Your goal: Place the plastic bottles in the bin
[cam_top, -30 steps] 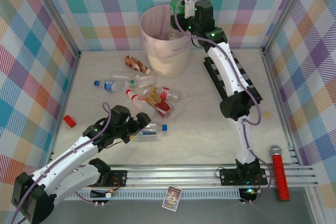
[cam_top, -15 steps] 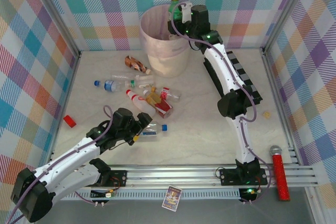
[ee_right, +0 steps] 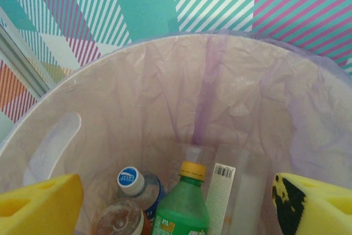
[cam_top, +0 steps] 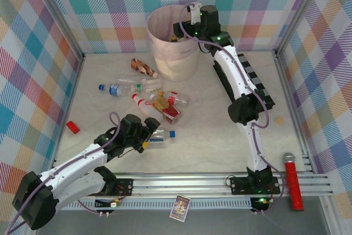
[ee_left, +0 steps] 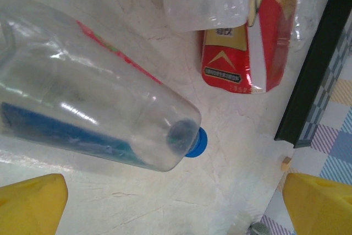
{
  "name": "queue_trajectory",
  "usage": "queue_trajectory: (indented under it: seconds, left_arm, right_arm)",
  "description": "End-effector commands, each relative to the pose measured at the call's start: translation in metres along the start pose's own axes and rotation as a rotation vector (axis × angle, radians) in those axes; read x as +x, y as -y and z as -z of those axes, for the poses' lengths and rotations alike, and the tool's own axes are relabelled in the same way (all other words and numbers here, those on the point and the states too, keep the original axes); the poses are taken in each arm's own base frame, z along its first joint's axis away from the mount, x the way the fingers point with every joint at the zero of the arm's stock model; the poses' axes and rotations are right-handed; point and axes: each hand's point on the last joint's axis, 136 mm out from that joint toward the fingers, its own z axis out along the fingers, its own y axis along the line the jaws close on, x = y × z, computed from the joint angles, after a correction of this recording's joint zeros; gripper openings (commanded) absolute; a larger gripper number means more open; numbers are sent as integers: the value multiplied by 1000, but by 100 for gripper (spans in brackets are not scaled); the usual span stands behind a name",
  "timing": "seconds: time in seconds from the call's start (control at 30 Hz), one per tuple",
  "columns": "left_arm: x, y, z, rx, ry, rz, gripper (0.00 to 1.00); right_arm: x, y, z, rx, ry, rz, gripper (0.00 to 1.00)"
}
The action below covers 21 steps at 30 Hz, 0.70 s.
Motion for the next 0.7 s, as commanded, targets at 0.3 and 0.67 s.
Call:
queue_trajectory:
  seconds: [0.3,0.67]
  left_arm:
    - [-17,-16,-16,-58,132,203,99]
    - [-34,-17,-26,-82,253,302,90]
  right_arm:
    - [-58,-26,119,-1,67,-13,91]
    - [0,-36,197,-10,-1,-85,90]
